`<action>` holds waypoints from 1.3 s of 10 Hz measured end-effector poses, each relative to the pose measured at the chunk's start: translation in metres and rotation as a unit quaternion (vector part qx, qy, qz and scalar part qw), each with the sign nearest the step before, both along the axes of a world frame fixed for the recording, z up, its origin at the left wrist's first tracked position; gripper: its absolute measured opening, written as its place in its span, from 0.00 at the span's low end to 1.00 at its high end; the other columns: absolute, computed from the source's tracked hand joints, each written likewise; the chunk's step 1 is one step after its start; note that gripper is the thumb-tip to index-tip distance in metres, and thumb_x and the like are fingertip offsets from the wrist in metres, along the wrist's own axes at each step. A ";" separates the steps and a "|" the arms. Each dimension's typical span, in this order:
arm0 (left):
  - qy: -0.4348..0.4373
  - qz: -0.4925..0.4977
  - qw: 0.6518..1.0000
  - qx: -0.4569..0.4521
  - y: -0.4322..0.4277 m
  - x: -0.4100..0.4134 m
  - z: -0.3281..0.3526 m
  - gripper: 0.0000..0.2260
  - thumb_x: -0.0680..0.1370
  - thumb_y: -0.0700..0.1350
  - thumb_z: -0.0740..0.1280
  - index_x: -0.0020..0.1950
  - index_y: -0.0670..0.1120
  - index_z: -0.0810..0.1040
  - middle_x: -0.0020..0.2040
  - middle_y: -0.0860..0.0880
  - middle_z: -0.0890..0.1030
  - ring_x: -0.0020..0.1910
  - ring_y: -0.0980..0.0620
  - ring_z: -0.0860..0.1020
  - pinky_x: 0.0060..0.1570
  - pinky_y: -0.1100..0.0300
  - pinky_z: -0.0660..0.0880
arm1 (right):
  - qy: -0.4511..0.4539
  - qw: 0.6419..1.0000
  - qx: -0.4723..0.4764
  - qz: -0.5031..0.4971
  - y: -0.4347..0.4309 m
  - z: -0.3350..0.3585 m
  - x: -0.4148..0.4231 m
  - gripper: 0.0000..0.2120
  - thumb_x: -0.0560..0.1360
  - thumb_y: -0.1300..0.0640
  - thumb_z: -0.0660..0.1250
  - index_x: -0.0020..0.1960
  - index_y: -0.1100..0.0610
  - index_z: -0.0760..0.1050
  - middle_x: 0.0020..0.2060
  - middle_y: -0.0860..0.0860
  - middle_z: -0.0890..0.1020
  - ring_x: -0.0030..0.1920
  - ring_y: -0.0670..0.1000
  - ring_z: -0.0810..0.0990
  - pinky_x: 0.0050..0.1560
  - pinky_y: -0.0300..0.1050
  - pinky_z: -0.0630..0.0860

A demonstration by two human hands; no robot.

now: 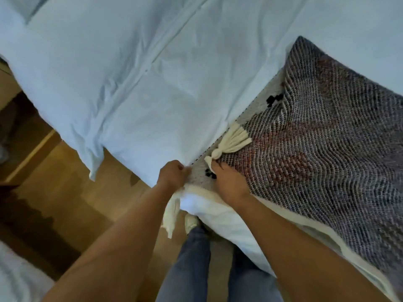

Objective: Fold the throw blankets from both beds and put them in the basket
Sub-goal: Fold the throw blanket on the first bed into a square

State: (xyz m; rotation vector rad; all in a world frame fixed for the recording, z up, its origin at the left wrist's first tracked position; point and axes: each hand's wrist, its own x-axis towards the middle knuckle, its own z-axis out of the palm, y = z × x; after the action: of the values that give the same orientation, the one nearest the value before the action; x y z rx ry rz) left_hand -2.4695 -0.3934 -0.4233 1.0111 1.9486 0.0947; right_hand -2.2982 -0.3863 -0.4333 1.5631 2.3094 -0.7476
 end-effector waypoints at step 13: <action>0.217 -0.458 0.861 -0.039 -0.030 0.006 0.003 0.14 0.71 0.56 0.60 0.45 0.46 0.75 0.34 0.51 0.73 0.33 0.51 0.70 0.33 0.60 0.64 | 0.012 0.982 0.000 0.190 -0.031 0.006 0.001 0.27 0.72 0.61 0.62 0.71 0.59 0.64 0.57 0.58 0.73 0.56 0.59 0.73 0.49 0.51 0.74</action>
State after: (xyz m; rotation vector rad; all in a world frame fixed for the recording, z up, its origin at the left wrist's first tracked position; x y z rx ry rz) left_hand -2.4631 -0.4236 -0.4205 1.9162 1.6107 -0.7997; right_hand -2.2971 -0.4175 -0.4277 1.0639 2.5159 -0.6687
